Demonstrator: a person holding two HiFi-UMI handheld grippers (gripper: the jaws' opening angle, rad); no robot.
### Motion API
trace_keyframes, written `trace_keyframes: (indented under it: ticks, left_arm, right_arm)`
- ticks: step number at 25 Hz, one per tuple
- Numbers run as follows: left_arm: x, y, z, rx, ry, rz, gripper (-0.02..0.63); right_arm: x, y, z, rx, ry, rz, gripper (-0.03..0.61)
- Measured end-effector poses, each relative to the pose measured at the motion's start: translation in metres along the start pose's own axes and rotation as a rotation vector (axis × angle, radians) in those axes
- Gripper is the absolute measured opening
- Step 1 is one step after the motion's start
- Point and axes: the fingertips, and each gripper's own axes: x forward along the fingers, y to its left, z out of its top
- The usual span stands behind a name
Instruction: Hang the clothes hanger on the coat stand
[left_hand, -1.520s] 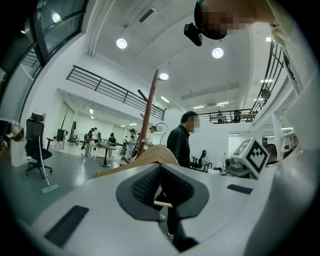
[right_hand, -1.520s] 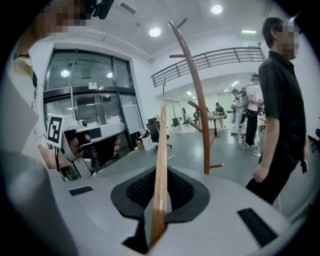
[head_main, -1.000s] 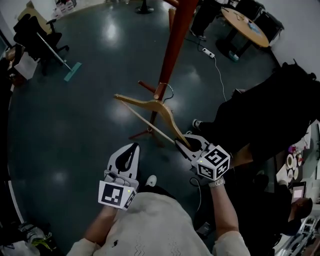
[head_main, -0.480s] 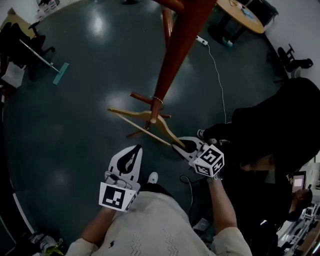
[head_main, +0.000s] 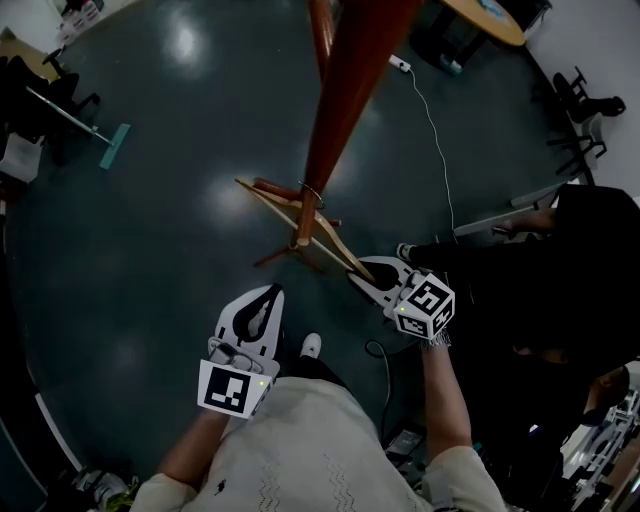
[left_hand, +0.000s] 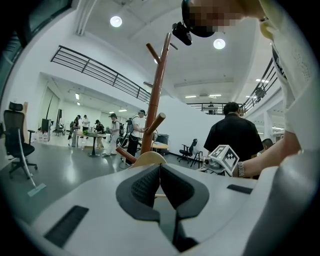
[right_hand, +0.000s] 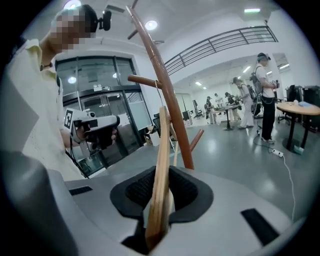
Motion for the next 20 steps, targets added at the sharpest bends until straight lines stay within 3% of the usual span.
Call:
trace_keyframes:
  ticks: [6,13,16,20]
  left_arm:
    - [-0.009,-0.014,-0.001,0.024,0.008,0.003,0.012]
    - [-0.038,-0.038,-0.016,0.078,0.018,0.017,0.012]
    - [-0.057,-0.045,-0.01,0.077,-0.01,0.05,0.012]
    - [-0.088,-0.056,-0.003,0.073,-0.047,0.104,0.012]
  right_arm:
    - [-0.024,-0.011,0.005,-0.009,-0.014,-0.062,0.084]
    - [-0.066,-0.015,0.011,-0.061,-0.121,-0.263,0.084]
    - [-0.091,0.004,0.021,-0.13,-0.166,-0.369,0.083]
    - [-0.113,0.065,0.042,-0.177,-0.285,-0.327,0.044]
